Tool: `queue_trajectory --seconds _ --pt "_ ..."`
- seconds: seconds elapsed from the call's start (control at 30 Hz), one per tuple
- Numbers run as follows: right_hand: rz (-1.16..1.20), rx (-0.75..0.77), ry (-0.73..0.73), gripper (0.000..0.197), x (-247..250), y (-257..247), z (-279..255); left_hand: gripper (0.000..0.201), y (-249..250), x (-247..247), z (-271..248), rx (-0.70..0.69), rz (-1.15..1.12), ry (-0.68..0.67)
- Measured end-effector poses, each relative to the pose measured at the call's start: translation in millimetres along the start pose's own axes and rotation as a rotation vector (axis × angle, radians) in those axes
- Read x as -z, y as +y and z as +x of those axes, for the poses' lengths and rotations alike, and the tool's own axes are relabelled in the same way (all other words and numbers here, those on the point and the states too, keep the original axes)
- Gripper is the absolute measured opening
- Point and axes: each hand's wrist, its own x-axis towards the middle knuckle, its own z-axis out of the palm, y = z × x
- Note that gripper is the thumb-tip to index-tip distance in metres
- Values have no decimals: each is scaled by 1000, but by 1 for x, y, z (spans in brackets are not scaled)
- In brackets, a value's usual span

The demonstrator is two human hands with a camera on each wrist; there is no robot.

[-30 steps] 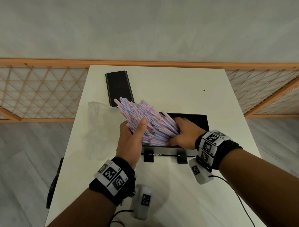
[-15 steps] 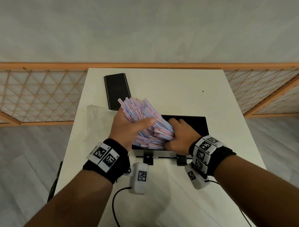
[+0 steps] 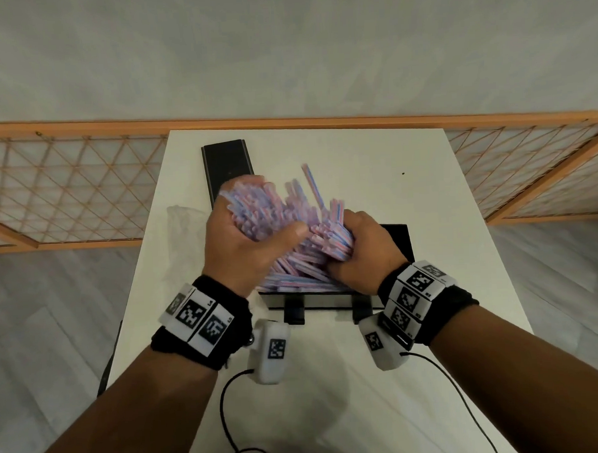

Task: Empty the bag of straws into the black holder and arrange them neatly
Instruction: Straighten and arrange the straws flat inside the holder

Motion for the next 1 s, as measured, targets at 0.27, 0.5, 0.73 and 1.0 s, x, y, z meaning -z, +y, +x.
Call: queue_trajectory --seconds 0.27,0.5,0.73,1.0 --pt "-155 -64 -2 44 17 24 -33 61 -8 17 -17 504 -511 450" --pt "-241 27 -385 41 -2 9 -30 83 -7 -16 -22 548 -438 238" --pt "-315 -83 -549 51 -9 6 -18 97 -4 6 -31 490 198 186" --pt "-246 -90 -553 71 -18 1 -14 50 -2 5 -38 457 625 -27"
